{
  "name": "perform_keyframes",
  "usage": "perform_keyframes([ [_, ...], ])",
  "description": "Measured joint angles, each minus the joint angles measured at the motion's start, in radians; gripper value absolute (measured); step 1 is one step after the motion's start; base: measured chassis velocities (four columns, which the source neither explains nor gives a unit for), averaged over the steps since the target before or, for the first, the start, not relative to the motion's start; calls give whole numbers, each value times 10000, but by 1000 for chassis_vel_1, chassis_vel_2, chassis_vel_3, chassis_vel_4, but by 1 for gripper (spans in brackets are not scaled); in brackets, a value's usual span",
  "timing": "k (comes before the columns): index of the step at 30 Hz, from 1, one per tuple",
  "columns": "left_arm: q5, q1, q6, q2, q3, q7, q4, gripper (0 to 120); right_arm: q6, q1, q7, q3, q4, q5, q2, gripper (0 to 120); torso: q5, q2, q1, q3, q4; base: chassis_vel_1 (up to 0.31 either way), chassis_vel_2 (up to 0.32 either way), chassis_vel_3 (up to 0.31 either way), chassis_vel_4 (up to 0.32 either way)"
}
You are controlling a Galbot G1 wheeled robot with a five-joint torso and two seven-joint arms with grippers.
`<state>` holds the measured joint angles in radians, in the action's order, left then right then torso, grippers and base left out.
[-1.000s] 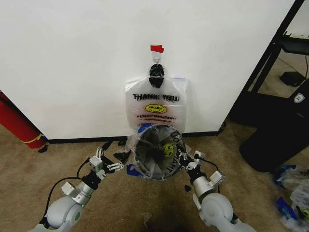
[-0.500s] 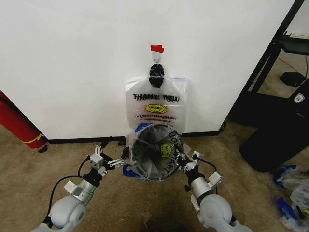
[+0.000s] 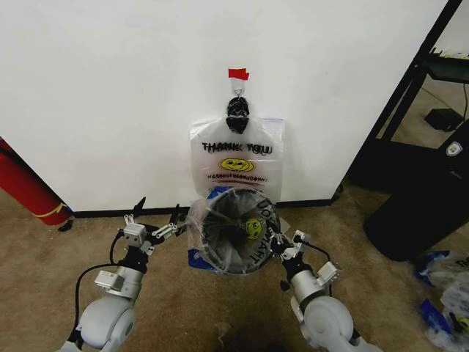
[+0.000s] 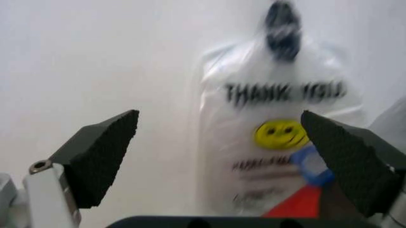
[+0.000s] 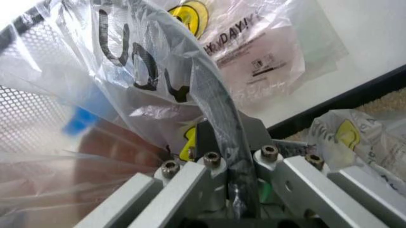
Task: Pick up the garbage bag from the wall and place it over the trash bin.
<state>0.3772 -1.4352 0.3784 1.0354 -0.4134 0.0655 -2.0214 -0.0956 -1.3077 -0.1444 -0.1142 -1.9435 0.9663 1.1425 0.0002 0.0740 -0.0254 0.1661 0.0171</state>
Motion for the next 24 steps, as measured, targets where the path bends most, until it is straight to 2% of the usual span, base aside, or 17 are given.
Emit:
perform_keyframes([
  [6,-119,33,325,208,230,-564,-252,100,0,29,33,55,33,-46,39,0,-1,0,0,0,0,0,0,0,0],
  [14,-972,164,291,546,382,-670,257,100,0,-107,119,85,-161,-121,44,0,-2,0,0,0,0,0,0,0,0],
  [24,-1179,156,255,631,384,-615,559,100,13,-336,148,102,-458,-223,69,0,-2,0,0,0,0,0,0,0,0],
])
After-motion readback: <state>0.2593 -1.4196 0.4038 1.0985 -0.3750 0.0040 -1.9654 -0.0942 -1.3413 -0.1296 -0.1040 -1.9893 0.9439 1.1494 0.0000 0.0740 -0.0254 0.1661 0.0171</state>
